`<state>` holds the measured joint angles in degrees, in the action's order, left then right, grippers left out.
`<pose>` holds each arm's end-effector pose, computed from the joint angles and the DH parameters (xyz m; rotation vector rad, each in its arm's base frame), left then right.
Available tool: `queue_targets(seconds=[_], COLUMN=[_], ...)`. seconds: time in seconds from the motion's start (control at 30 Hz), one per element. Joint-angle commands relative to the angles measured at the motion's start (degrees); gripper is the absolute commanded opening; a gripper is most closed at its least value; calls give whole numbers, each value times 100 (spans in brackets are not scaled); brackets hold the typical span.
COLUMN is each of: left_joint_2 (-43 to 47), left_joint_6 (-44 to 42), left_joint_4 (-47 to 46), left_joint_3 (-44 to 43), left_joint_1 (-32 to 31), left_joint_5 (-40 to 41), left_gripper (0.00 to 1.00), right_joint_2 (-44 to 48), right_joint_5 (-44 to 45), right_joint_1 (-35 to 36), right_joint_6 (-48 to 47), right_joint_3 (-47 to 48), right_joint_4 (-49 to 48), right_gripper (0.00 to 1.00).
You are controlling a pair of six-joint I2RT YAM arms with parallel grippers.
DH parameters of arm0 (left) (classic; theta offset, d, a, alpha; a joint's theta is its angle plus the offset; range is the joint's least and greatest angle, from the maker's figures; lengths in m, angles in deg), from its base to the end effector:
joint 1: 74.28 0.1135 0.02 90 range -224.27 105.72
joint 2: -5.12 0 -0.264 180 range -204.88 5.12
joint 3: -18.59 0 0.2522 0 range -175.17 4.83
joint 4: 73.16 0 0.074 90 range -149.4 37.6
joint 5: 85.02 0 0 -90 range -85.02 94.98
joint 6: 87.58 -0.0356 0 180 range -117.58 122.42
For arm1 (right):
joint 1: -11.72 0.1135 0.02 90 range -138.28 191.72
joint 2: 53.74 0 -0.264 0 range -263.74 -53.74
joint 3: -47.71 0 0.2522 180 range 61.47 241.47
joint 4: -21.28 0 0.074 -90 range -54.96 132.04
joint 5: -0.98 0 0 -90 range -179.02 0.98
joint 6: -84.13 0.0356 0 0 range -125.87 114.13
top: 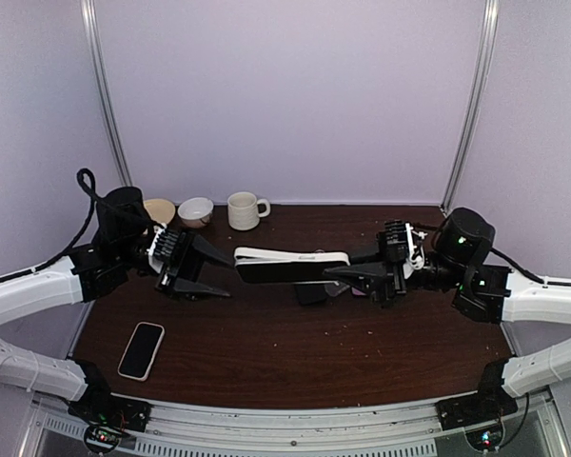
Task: Take the phone out of the phone case
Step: Pass from the right arm to the left
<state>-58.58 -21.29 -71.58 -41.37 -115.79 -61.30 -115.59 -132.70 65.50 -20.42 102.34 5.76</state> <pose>0.1601 -0.1852 0.3255 1.5604 0.7828 -1.1792 0.1245 0.2117 0.3290 -1.3414 0.8050 1.0869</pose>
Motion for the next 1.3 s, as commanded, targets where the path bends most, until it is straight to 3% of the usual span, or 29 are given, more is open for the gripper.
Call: queue_targets(seconds=[0.0,0.3,0.6,1.0,1.27], left_joint_2=[-113,-118,-72,-35,-7], left_joint_6=[273,397,638,706,719], left_joint_4=[-469,-718,-1210,-1415,-1547], left_joint_3=[104,165,326,393,435], left_joint_1=[-49,-48,-49,-49,-49], left_joint_5=[459,876,1521,1591,1562], left_gripper=[44,43,35,20,19], right_joint_2=[-117,-390,-618,-806,-919], right_joint_5=[-176,-97,-73,17,65], right_joint_1=[142,285,399,501,544], right_joint_6=[60,-127,-145,-150,-188], right_joint_3=[320,469,545,563,581], right_joint_4=[-502,-548,-720,-1014,-1095], right_gripper=[0,0,0,0,0])
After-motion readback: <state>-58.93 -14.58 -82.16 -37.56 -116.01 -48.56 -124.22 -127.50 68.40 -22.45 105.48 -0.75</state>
